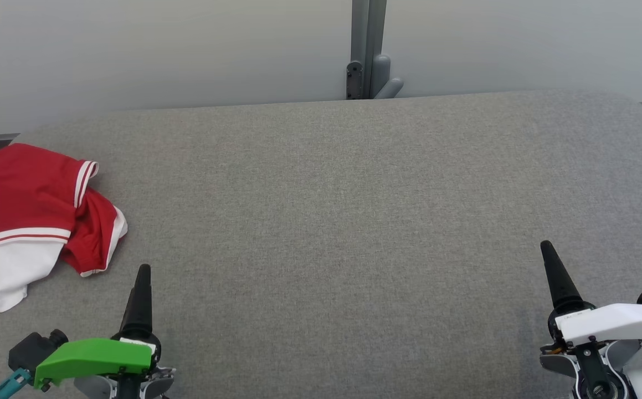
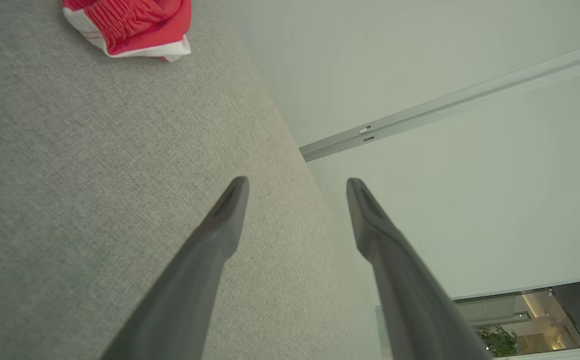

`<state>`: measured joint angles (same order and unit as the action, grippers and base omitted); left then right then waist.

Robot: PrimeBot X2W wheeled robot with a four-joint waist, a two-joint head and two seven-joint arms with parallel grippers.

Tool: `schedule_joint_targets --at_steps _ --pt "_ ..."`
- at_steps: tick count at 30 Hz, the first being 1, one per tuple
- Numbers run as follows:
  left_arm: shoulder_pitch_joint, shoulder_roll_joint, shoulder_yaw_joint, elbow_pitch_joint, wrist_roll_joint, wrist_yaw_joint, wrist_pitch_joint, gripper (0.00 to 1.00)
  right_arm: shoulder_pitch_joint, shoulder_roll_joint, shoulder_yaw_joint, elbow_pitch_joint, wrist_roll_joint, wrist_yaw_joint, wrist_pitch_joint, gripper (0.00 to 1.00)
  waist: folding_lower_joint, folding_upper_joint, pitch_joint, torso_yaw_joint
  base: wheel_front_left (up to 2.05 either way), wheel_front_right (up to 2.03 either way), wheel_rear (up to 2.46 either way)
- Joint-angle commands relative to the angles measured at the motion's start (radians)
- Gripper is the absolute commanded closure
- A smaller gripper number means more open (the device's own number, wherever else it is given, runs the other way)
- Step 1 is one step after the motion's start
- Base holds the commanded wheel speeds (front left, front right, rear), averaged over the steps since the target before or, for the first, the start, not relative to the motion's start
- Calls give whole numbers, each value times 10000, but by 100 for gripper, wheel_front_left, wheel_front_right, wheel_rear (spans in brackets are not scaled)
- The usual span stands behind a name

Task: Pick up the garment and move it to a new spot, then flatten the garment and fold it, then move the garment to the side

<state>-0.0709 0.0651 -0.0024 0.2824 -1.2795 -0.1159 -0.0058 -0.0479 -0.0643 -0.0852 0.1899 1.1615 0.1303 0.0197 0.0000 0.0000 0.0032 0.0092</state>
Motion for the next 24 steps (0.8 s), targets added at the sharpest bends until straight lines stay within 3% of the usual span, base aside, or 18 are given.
schedule_joint_targets --at_steps 1,9,24 --pt "-50 124 -62 -117 528 50 -115 0 -56 -136 15 -278 -606 3 -125 0 0 0 0 3 0 0 0" --pt "81 102 -124 -192 2208 147 -416 0 82 -112 82 -528 -2528 3 -453 0 0 0 2 12 0 0 0" --pt "390 0 -27 -345 4507 15 -904 0 266 -244 224 -534 -4878 4 -993 0 0 0 -45 60 0 0 0"
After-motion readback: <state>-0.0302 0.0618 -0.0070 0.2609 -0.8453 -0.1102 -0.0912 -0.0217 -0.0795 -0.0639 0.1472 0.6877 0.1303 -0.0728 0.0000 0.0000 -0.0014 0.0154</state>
